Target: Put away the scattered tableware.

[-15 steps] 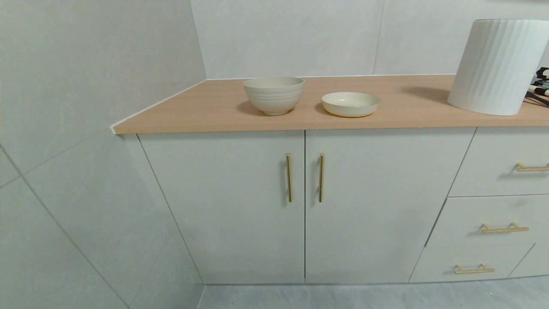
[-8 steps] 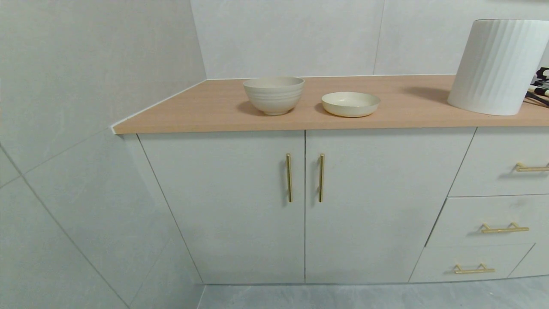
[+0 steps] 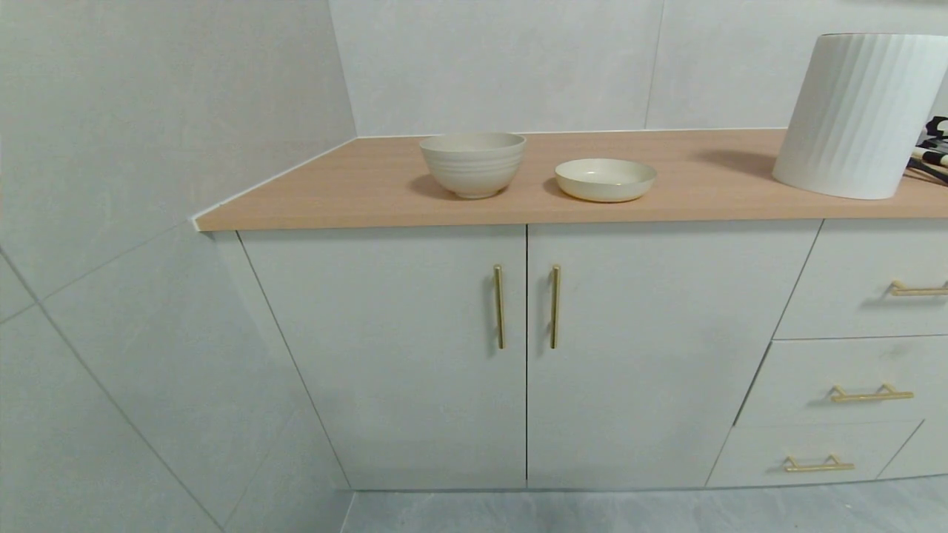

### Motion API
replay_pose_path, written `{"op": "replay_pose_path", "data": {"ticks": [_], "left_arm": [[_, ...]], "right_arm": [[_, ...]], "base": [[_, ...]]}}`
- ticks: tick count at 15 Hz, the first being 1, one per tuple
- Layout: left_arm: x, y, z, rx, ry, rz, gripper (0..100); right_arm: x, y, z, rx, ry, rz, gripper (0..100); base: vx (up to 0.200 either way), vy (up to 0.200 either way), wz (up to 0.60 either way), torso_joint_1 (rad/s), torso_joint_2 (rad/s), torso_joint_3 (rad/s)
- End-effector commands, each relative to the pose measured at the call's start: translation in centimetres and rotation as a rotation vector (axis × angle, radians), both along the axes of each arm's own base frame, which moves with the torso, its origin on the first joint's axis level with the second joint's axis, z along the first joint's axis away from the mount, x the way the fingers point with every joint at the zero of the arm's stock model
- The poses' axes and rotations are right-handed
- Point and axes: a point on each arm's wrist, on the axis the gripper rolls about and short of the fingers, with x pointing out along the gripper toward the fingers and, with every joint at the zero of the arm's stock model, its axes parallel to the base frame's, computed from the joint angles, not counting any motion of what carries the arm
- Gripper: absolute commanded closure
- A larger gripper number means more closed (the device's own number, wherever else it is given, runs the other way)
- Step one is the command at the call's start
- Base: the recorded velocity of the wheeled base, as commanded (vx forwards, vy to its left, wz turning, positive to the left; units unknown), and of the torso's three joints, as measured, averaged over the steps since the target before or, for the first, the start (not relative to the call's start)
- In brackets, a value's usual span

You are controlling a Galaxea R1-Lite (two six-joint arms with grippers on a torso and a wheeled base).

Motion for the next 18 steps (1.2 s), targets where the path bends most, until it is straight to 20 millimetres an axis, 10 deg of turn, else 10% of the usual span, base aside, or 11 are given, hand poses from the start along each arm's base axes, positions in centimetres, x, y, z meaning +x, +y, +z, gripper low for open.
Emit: {"op": "replay_pose_path", "data": {"ticks": [1, 10, 18], "left_arm": [[0.0, 0.0, 0.0, 0.001, 0.000, 0.000, 0], [0.0, 0.0, 0.0, -0.002, 0.002, 0.000, 0], [0.0, 0.0, 0.0, -0.001, 0.002, 0.001, 0]], "right_arm": [[5.1, 0.8, 2.9, -0.017, 0.191, 0.188, 0], [21.3, 9.2, 3.4, -0.066, 0.374, 0.467, 0], [29.9, 15.4, 2.3, -0.058, 0.413, 0.519, 0]], "base": [[0.000, 0.000, 0.00, 0.000, 0.00, 0.000], [0.000, 0.000, 0.00, 0.000, 0.00, 0.000], [0.000, 0.000, 0.00, 0.000, 0.00, 0.000]]}}
